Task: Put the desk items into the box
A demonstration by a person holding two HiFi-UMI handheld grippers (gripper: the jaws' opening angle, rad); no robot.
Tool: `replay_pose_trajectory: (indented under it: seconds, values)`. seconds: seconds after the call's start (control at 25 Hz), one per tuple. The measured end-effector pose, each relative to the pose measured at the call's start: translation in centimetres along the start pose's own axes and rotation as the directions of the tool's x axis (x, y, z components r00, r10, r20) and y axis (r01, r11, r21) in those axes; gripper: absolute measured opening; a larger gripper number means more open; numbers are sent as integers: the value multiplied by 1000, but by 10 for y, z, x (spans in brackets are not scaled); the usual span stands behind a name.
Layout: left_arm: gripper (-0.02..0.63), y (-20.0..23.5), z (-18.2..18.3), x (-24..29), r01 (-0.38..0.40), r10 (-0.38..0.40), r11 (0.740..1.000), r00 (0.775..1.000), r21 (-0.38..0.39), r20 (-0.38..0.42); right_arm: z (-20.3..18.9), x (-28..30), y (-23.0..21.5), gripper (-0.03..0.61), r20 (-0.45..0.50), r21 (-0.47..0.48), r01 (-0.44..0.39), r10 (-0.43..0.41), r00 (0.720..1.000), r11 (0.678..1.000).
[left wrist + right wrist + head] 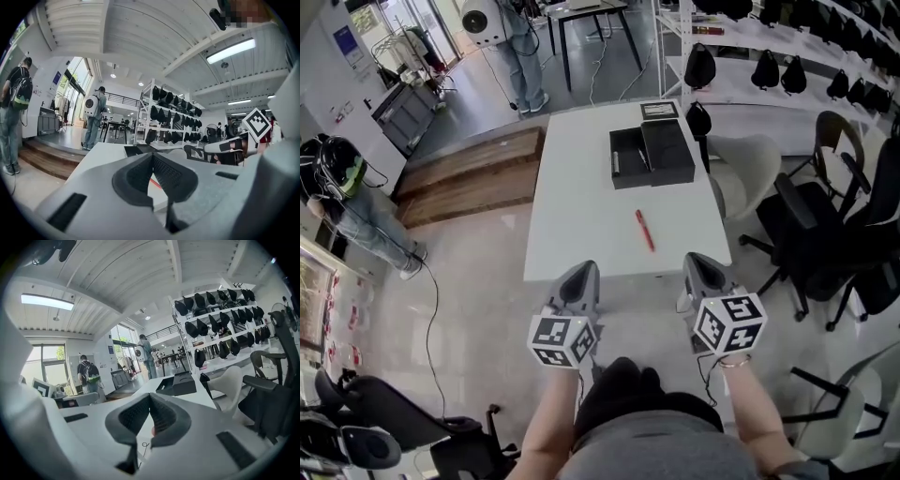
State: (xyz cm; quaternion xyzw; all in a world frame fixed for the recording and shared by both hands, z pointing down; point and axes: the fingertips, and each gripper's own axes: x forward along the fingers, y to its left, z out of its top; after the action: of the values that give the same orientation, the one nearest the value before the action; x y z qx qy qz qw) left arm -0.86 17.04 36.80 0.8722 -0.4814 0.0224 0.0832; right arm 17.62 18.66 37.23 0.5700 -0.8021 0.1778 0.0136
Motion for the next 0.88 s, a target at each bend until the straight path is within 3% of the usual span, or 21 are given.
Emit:
replay_pose_trajectory:
  seconds: [0.12,0.28,0.88]
  values:
    - [6,4,-1,4,-12,12,1000,1000,-2,-8,-1,4,4,6,-13,-5,-28,28,1000,1000]
    - [6,13,-4,14,-16,15,1000,1000,-4,-16,-2,18,6,63,-37,-14,-56,56,998,998]
    - [6,75,-8,66,-35,34,999,999,-9,-38,-15,100,1,114,-140,-3,-66,65,988,998]
